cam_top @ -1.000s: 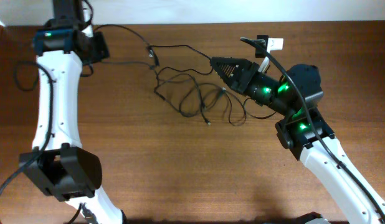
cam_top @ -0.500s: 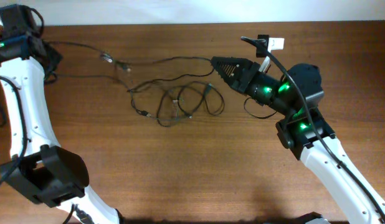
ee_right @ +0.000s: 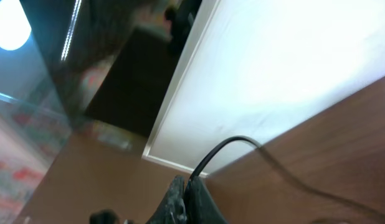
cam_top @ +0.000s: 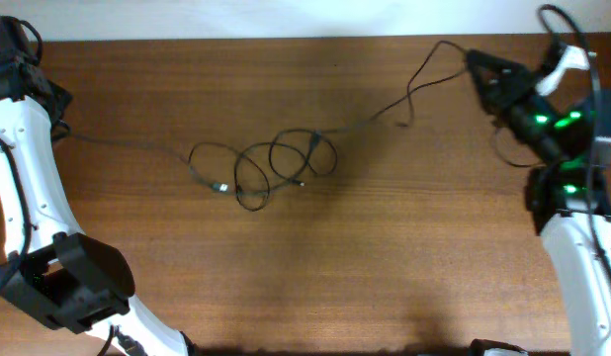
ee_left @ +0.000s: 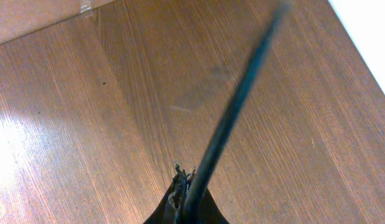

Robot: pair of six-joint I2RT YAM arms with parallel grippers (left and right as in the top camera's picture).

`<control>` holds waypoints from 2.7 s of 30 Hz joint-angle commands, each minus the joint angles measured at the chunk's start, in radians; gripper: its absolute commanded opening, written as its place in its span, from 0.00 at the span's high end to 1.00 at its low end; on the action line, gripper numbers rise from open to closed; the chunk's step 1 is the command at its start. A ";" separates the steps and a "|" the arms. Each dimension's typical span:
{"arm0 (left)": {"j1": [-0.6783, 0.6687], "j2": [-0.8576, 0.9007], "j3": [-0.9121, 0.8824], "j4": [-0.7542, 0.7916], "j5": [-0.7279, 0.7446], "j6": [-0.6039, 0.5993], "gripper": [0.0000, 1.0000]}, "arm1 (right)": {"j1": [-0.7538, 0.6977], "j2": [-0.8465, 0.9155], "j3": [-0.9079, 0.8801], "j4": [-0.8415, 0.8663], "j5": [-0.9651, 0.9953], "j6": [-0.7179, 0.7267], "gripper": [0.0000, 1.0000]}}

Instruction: Untangle cables

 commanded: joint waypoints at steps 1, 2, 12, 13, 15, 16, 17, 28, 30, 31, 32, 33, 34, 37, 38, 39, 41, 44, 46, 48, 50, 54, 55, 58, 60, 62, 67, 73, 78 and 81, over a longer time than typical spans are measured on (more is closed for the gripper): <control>0.006 0.009 0.014 0.003 -0.022 -0.014 0.97 | -0.144 0.001 0.010 -0.001 -0.064 0.009 0.96; 0.006 0.009 0.014 0.002 -0.022 -0.014 0.98 | -0.181 0.001 0.010 -0.006 -0.076 0.010 0.96; 0.005 0.009 0.014 -0.001 0.019 0.021 0.69 | -0.266 0.001 0.010 -0.023 -0.113 0.031 0.96; 0.005 0.009 0.014 -0.002 -0.004 0.021 0.76 | -0.278 0.001 0.010 -0.023 -0.114 0.031 0.96; 0.004 0.009 0.014 -0.008 0.009 0.021 0.41 | -0.302 0.001 0.010 -0.025 -0.119 0.029 0.96; 0.003 0.009 0.014 -0.013 0.053 0.024 0.08 | -0.304 0.001 0.010 -0.040 -0.117 0.021 0.96; 0.003 0.009 0.014 -0.013 0.114 0.070 0.01 | -0.304 0.001 0.010 -0.059 -0.114 0.009 0.96; -0.161 0.009 0.014 -0.043 0.816 0.760 0.01 | -0.310 0.001 0.010 -0.206 0.002 -0.121 0.96; -0.238 0.009 0.014 -0.042 0.816 0.760 0.01 | -0.334 0.001 0.010 -0.249 0.057 -0.162 0.96; -0.293 0.009 0.014 -0.042 0.816 0.760 0.01 | -0.362 0.001 0.010 -0.277 0.066 -0.162 0.96; -0.333 0.009 0.014 -0.039 0.816 0.760 0.01 | -0.377 0.001 0.010 -0.288 0.061 -0.163 0.96; -0.388 0.010 0.014 -0.035 0.816 0.760 0.01 | -0.391 0.001 0.010 -0.301 0.052 -0.179 0.96; -0.447 0.014 0.014 -0.031 0.814 0.760 0.01 | -0.396 0.001 0.010 -0.321 0.051 -0.193 0.96; -0.606 0.070 0.014 -0.012 0.704 0.760 0.01 | -0.396 0.001 0.010 -0.368 0.055 -0.229 0.96; -0.645 0.095 0.014 -0.013 0.666 0.760 0.01 | -0.396 0.001 0.010 -0.368 0.055 -0.230 0.96; -0.678 0.117 0.014 -0.013 0.658 0.760 0.01 | -0.396 0.001 0.010 -0.368 0.056 -0.229 0.96; -0.751 0.171 0.014 -0.018 0.658 0.845 0.01 | -0.396 0.001 0.010 -0.368 0.055 -0.230 0.96; -0.834 0.221 0.014 -0.021 0.650 0.885 0.01 | -0.396 0.001 0.010 -0.377 0.055 -0.231 0.96; -0.873 0.241 0.014 -0.023 0.650 0.785 0.01 | -0.396 0.001 0.010 -0.399 0.056 -0.237 0.96; -0.905 0.270 0.014 -0.021 0.650 0.651 0.00 | -0.396 0.001 0.010 -0.422 0.060 -0.237 0.96; -0.941 0.309 0.014 -0.016 0.647 0.452 0.17 | -0.396 0.001 0.010 -0.436 0.063 -0.237 0.96; -0.995 0.375 0.014 -0.022 0.647 0.259 0.30 | -0.396 0.001 0.010 -0.449 0.063 -0.237 0.96; -1.011 0.390 0.014 -0.024 0.647 0.190 0.30 | -0.396 0.001 0.010 -0.450 0.064 -0.237 0.96; -1.037 0.418 0.014 -0.024 0.633 0.034 0.34 | -0.396 0.001 0.010 -0.457 0.064 -0.237 0.96; -1.053 0.434 0.014 -0.032 0.580 -0.072 0.36 | -0.396 0.001 0.010 -0.478 0.071 -0.241 0.96; -1.055 0.435 0.011 -0.046 0.532 -0.156 0.38 | -0.396 0.001 0.010 -0.487 0.070 -0.263 0.96; -1.058 0.435 -0.051 -0.038 0.430 -0.412 0.34 | -0.396 0.001 0.010 -0.510 0.071 -0.274 0.96; -1.074 0.435 -0.119 0.041 0.430 -0.432 0.31 | -0.396 0.001 0.010 -0.510 0.070 -0.274 0.96; -1.077 0.435 -0.130 0.067 0.430 -0.432 0.55 | -0.396 0.001 0.010 -0.521 0.070 -0.274 0.96; -1.085 0.435 -0.156 0.115 0.430 -0.432 0.69 | -0.396 0.001 0.010 -0.522 0.070 -0.274 0.96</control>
